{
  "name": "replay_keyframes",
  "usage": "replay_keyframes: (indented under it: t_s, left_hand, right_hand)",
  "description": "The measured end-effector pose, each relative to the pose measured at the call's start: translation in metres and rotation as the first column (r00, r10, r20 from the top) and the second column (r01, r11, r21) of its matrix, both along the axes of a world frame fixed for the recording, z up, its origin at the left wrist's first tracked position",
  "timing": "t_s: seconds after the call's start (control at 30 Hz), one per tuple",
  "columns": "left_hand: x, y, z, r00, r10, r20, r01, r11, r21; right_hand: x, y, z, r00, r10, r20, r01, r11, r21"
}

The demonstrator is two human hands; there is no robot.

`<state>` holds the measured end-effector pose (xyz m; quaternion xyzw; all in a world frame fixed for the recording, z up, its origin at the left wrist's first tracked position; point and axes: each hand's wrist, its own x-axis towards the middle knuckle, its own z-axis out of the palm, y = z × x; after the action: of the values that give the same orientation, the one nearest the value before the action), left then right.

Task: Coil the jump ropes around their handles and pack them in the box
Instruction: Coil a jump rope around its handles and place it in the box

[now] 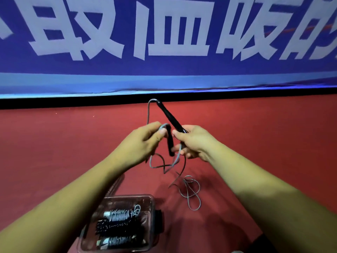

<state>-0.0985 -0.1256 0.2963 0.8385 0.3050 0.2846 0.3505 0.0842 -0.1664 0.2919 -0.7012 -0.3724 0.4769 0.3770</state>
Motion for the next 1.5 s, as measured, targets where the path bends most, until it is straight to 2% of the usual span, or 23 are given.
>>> replay_keyframes:
  t_s: [0.1, 0.13, 0.17, 0.2, 0.27, 0.33, 0.4, 0.5, 0.6, 0.67, 0.7, 0.73, 0.8, 0.87, 0.93, 1.07, 1.17, 1.23, 1.33, 1.37, 1.4, 1.47, 1.5]
  left_hand:
    - [-0.007, 0.01, 0.001, 0.998, -0.049, 0.045, 0.052, 0.996, -0.075]
    - [-0.009, 0.011, 0.001, 0.995, -0.079, 0.06, 0.085, 0.99, -0.111]
    - [-0.011, 0.011, 0.001, 0.991, -0.103, 0.091, 0.116, 0.981, -0.153]
    - [-0.012, 0.01, 0.002, 0.982, -0.128, 0.136, 0.153, 0.968, -0.197]
    - [-0.01, 0.007, 0.002, 0.969, -0.139, 0.205, 0.189, 0.951, -0.247]
    - [-0.009, 0.005, 0.004, 0.972, -0.089, 0.216, 0.138, 0.965, -0.224]
    - [-0.008, 0.005, 0.005, 0.98, 0.008, 0.201, 0.025, 0.986, -0.165]
    - [-0.008, 0.006, 0.004, 0.961, 0.242, 0.132, -0.233, 0.969, -0.081]
    - [-0.012, 0.009, -0.002, 0.873, 0.484, 0.065, -0.488, 0.866, 0.107]
    - [-0.01, 0.008, -0.002, 0.832, 0.552, 0.059, -0.554, 0.819, 0.146]
    - [-0.007, 0.007, -0.002, 0.851, 0.524, 0.042, -0.526, 0.85, 0.039]
    - [-0.002, 0.004, -0.002, 0.885, 0.464, 0.036, -0.453, 0.878, -0.154]
    - [0.006, -0.007, 0.0, 0.937, 0.346, 0.049, -0.268, 0.802, -0.534]
    - [0.009, -0.016, -0.003, 0.952, 0.29, 0.095, -0.141, 0.696, -0.704]
    - [0.008, -0.019, -0.004, 0.926, 0.344, 0.156, -0.116, 0.651, -0.75]
    - [0.005, -0.009, -0.004, 0.794, 0.565, 0.223, -0.139, 0.527, -0.838]
    - [0.004, -0.01, 0.0, 0.794, 0.538, 0.284, 0.056, 0.399, -0.915]
    - [0.006, -0.015, 0.004, 0.814, 0.477, 0.331, 0.111, 0.431, -0.896]
    - [0.006, -0.012, 0.008, 0.82, 0.436, 0.371, 0.094, 0.537, -0.838]
    - [0.002, -0.009, 0.01, 0.839, 0.41, 0.357, 0.084, 0.552, -0.83]
    - [-0.002, -0.005, 0.012, 0.875, 0.357, 0.327, 0.08, 0.56, -0.825]
    - [-0.01, -0.002, 0.016, 0.955, 0.154, 0.254, 0.134, 0.539, -0.831]
    - [-0.013, -0.004, 0.017, 0.973, 0.044, 0.225, 0.171, 0.513, -0.841]
  right_hand:
    - [0.022, 0.0, 0.001, 0.894, 0.084, 0.439, -0.12, 0.991, 0.055]
    - [0.025, -0.002, 0.001, 0.866, 0.08, 0.493, -0.143, 0.985, 0.092]
    - [0.024, -0.003, 0.001, 0.876, 0.075, 0.476, -0.158, 0.978, 0.136]
    - [0.02, -0.005, 0.001, 0.922, 0.087, 0.377, -0.161, 0.972, 0.171]
    - [0.006, -0.011, 0.003, 0.982, 0.187, 0.018, -0.187, 0.968, 0.165]
    - [-0.006, -0.018, 0.007, 0.926, 0.27, -0.266, -0.248, 0.962, 0.112]
    - [-0.014, -0.021, 0.012, 0.907, 0.284, -0.313, -0.259, 0.959, 0.119]
    - [-0.021, -0.019, 0.017, 0.901, 0.199, -0.386, -0.17, 0.98, 0.107]
    - [-0.029, -0.015, 0.018, 0.874, 0.094, -0.476, -0.077, 0.995, 0.055]
    - [-0.036, -0.011, 0.016, 0.842, 0.033, -0.539, -0.003, 0.998, 0.055]
    - [-0.039, -0.01, 0.015, 0.83, 0.022, -0.557, 0.018, 0.998, 0.066]
    - [-0.042, -0.009, 0.014, 0.828, 0.031, -0.56, 0.019, 0.996, 0.084]
    - [-0.048, -0.009, 0.012, 0.835, 0.078, -0.544, -0.02, 0.994, 0.111]
    - [-0.051, -0.011, 0.009, 0.834, 0.1, -0.543, -0.054, 0.993, 0.101]
    - [-0.053, -0.013, 0.006, 0.819, 0.125, -0.561, -0.095, 0.992, 0.082]
    - [-0.056, -0.022, 0.008, 0.819, 0.277, -0.503, -0.3, 0.953, 0.036]
    - [-0.063, -0.03, 0.004, 0.814, 0.393, -0.428, -0.419, 0.907, 0.038]
    - [-0.063, -0.03, 0.005, 0.812, 0.463, -0.355, -0.487, 0.873, 0.026]
    - [-0.036, -0.023, 0.02, 0.74, 0.668, -0.079, -0.672, 0.736, -0.075]
    - [-0.023, -0.02, 0.025, 0.743, 0.669, -0.001, -0.667, 0.741, -0.076]
    - [-0.01, -0.017, 0.029, 0.789, 0.612, 0.05, -0.61, 0.791, -0.042]
    - [0.007, -0.012, 0.027, 0.902, 0.419, 0.105, -0.429, 0.897, 0.109]
    - [0.011, -0.009, 0.023, 0.932, 0.338, 0.13, -0.358, 0.915, 0.185]
